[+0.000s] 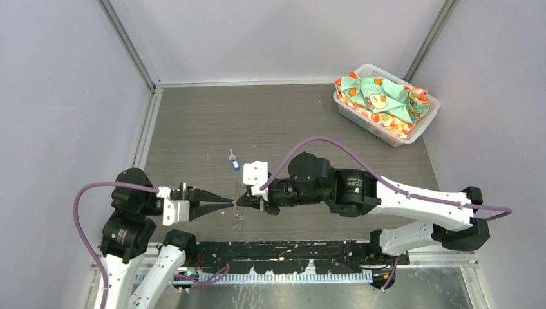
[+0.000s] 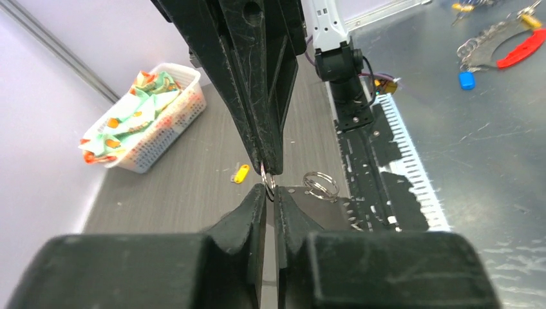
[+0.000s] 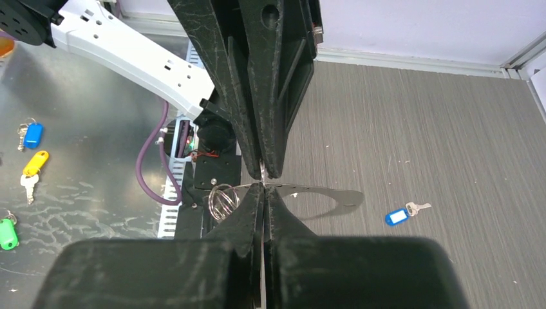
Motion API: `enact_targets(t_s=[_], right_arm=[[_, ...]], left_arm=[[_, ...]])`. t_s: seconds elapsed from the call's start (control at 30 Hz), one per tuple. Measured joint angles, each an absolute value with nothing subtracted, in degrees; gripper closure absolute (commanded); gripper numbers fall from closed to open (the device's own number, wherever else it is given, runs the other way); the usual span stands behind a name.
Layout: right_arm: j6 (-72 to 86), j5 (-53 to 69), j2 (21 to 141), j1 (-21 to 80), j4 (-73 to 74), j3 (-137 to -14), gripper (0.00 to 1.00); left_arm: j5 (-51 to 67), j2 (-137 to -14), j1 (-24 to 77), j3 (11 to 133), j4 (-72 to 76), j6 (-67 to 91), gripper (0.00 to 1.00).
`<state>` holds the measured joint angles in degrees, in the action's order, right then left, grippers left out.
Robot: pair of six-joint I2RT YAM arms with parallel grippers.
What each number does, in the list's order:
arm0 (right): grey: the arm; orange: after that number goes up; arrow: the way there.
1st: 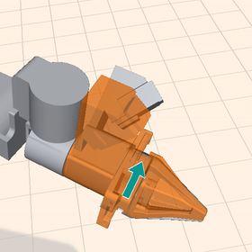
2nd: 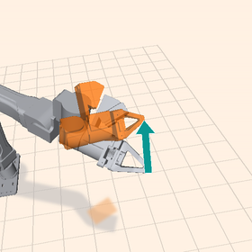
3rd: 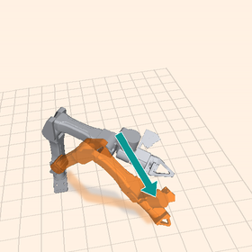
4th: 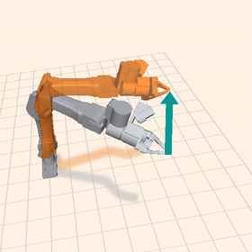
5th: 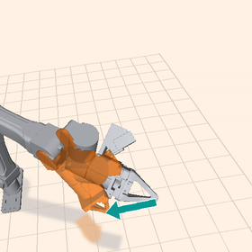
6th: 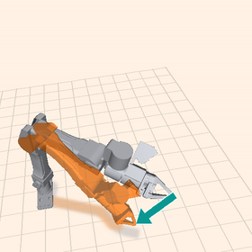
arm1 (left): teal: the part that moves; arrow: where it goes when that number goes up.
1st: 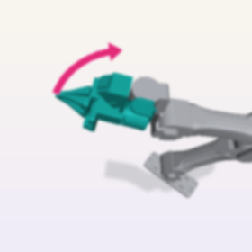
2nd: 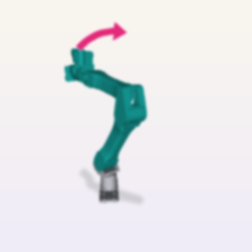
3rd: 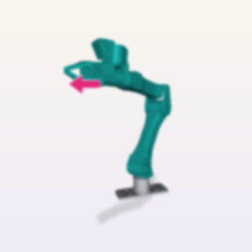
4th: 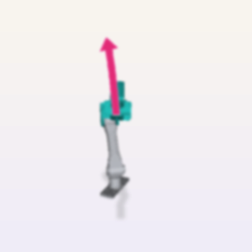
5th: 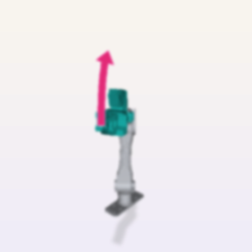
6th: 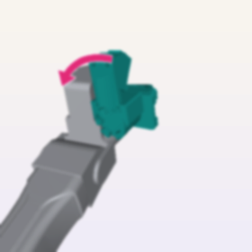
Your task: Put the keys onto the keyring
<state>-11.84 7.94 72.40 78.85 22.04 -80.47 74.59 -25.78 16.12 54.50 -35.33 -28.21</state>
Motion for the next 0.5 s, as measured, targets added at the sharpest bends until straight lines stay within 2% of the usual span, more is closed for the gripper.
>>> enact_targets(t_s=[0.07,0.3,0.4,0.5], right_arm=[[-11.4,7.8,72.4,78.9,22.2,-80.5,0.99],[-9.1,5.7,73.9,78.9,31.1,-85.8,0.99],[-7.7,5.0,75.9,78.9,36.7,-90.8,0.99],[-6.0,4.3,78.6,78.9,42.7,-96.5,0.99]], left_arm=[[74.5,-26.0,16.1,54.5,-35.1,-27.2,0.63],[72.2,-26.9,16.1,54.8,-39.9,-28.3,0.43],[70.9,-28.0,16.1,55.6,-43.5,-30.3,0.27],[69.9,-28.8,16.1,56.5,-45.5,-31.1,0.23]])
